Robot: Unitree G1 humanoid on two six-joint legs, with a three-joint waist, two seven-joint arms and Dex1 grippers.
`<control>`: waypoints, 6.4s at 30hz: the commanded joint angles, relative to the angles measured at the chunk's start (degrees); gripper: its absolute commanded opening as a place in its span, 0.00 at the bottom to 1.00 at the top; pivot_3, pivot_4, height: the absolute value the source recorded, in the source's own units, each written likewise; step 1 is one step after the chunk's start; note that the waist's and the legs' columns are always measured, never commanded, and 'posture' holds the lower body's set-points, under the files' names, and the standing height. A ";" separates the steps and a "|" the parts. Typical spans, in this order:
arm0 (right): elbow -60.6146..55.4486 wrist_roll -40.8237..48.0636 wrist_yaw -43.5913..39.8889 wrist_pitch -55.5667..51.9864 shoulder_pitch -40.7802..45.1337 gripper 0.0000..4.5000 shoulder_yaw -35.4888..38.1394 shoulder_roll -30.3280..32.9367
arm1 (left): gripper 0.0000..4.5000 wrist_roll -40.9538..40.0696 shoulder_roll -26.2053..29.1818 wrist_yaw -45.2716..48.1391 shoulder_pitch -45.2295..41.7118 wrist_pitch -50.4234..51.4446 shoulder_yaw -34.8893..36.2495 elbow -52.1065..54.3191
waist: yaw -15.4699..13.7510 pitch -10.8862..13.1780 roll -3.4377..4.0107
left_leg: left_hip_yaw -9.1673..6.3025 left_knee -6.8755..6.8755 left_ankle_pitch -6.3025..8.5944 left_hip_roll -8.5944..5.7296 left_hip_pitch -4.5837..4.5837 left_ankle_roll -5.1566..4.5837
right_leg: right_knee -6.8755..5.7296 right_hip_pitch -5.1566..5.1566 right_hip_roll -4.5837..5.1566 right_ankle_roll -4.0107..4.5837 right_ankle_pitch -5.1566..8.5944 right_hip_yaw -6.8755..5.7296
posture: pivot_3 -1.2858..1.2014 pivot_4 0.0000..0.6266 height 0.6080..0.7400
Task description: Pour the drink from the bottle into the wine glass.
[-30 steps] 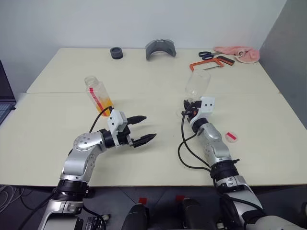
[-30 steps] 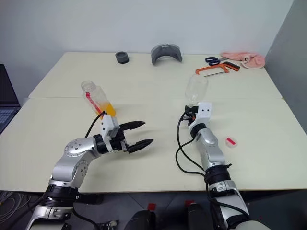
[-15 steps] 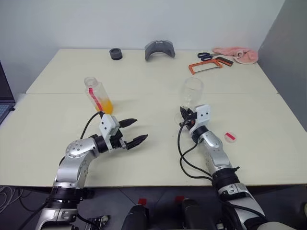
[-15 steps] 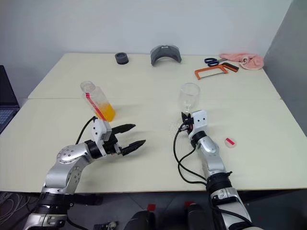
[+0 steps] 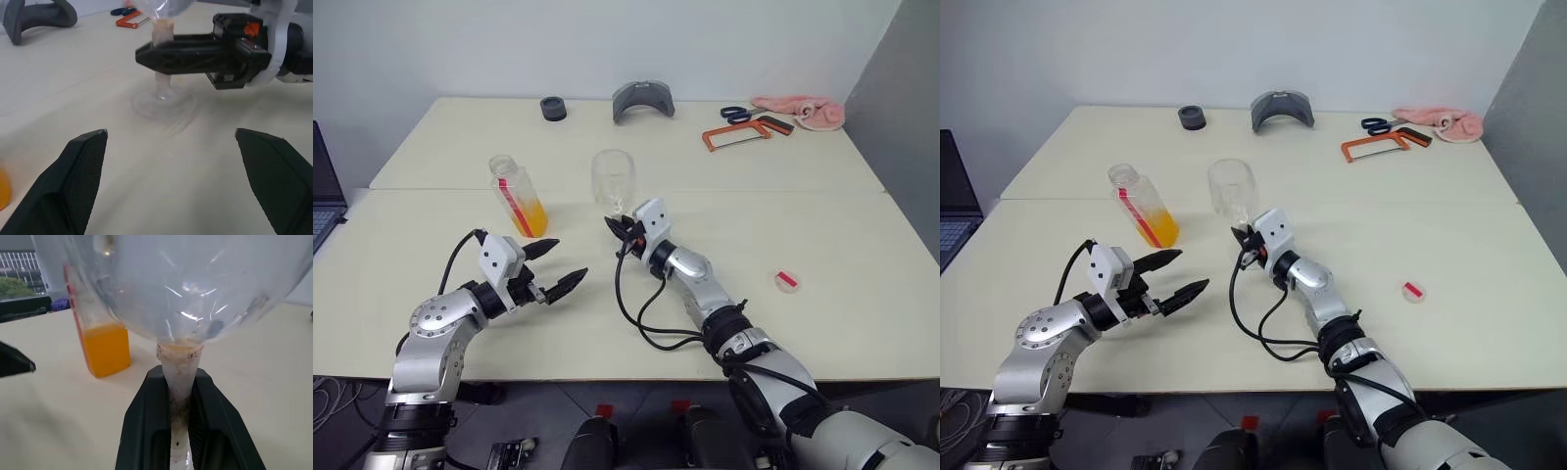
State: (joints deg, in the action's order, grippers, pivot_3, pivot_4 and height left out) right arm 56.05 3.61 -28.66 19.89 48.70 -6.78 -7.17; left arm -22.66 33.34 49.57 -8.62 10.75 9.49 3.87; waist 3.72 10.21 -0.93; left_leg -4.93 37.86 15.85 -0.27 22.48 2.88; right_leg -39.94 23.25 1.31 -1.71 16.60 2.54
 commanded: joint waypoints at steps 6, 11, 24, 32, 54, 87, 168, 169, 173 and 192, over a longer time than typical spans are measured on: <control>4.21 -1.02 -1.02 4.70 2.33 0.04 1.21 0.30 | 1.00 -4.03 2.09 -2.95 -0.10 4.86 4.33 8.24 | 0.07 0.00 0.00 | 0.01 -0.03 0.00 0.06 -0.02 0.00 | -0.02 0.02 -0.09 0.00 0.00 -0.01 | 0.52 0.24 1.00; 4.69 -1.02 -1.43 5.02 2.27 0.11 1.79 0.05 | 1.00 -6.37 2.40 -3.82 -1.18 6.91 5.92 9.69 | 0.06 0.00 0.00 | 0.00 -0.02 0.00 0.07 -0.02 0.00 | -0.02 0.02 -0.09 0.00 0.00 -0.01 | 0.52 0.24 1.00; 3.88 -0.15 -3.02 4.59 1.16 0.99 2.23 -0.74 | 1.00 -7.73 4.54 -3.74 -0.47 8.71 7.56 11.88 | 0.06 0.00 0.00 | 0.01 -0.02 0.00 0.06 -0.02 0.01 | -0.02 0.01 -0.10 0.00 0.00 -0.01 | 0.52 0.24 1.00; 3.44 0.35 -4.34 3.93 0.52 0.99 2.60 -0.75 | 1.00 -8.13 4.61 -3.73 -0.82 8.86 7.96 12.51 | 0.06 0.00 0.00 | 0.01 -0.02 0.00 0.05 -0.02 0.01 | -0.02 0.02 -0.10 0.00 0.00 -0.01 | 0.52 0.24 1.00; -40.94 3.48 -21.60 -16.83 -23.47 0.99 -3.33 16.32 | 1.00 -0.63 -3.61 -13.78 5.49 1.45 7.61 7.01 | -0.67 0.00 0.00 | -0.02 -0.01 0.00 0.08 0.01 0.00 | 0.03 -0.02 -0.04 0.00 0.00 -0.02 | 0.52 0.24 1.00; -84.14 16.64 -17.71 -48.57 -28.28 0.99 -5.92 28.95 | 1.00 8.82 -2.29 -20.21 -17.92 -6.00 5.68 -26.38 | -1.46 0.00 -0.13 | -0.16 0.07 0.00 -0.05 0.06 0.01 | 0.05 -0.07 -0.08 -0.02 0.01 -0.19 | 0.52 0.24 1.00; -82.73 20.44 -8.54 -45.60 -26.24 1.00 5.71 30.23 | 0.38 29.07 0.29 -17.62 -42.34 -27.69 -13.42 -29.69 | -1.79 0.02 -0.17 | -0.03 0.16 -0.01 -0.18 0.26 0.02 | 0.06 0.02 -0.12 -0.02 0.01 -0.23 | 0.52 0.24 1.00; -82.24 20.59 -9.16 -45.32 -26.17 1.00 5.94 30.74 | 0.38 30.03 0.63 -18.01 -42.80 -29.51 -13.81 -30.60 | -1.78 0.03 -0.17 | -0.01 0.16 -0.01 -0.18 0.26 0.01 | 0.06 0.03 -0.12 -0.02 0.01 -0.22 | 0.52 0.24 1.00; -80.42 21.46 -11.54 -44.89 -25.88 1.00 6.63 32.82 | 0.38 34.23 1.91 -20.40 -44.62 -36.62 -15.16 -34.15 | -1.78 0.03 -0.17 | 0.03 0.15 0.00 -0.18 0.26 0.01 | 0.06 0.03 -0.13 -0.02 0.01 -0.22 | 0.52 0.24 1.00; -76.87 22.53 -13.17 -44.03 -23.28 1.00 6.09 32.86 | 0.38 49.30 6.64 -31.22 -50.30 -53.21 -19.84 -44.06 | -1.78 0.03 -0.18 | 0.14 0.16 0.00 -0.20 0.29 0.00 | 0.05 0.06 -0.12 -0.02 0.01 -0.22 | 0.52 0.24 1.00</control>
State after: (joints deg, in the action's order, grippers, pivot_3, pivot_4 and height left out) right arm -19.09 25.41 -41.67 -25.31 24.32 -1.22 25.85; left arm 25.67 38.71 20.40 -56.24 -40.68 -10.45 -41.24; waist 1.94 10.24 -1.11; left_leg -4.79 38.02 15.85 -0.46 22.77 2.88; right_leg -39.89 23.31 1.19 -1.73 16.61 2.31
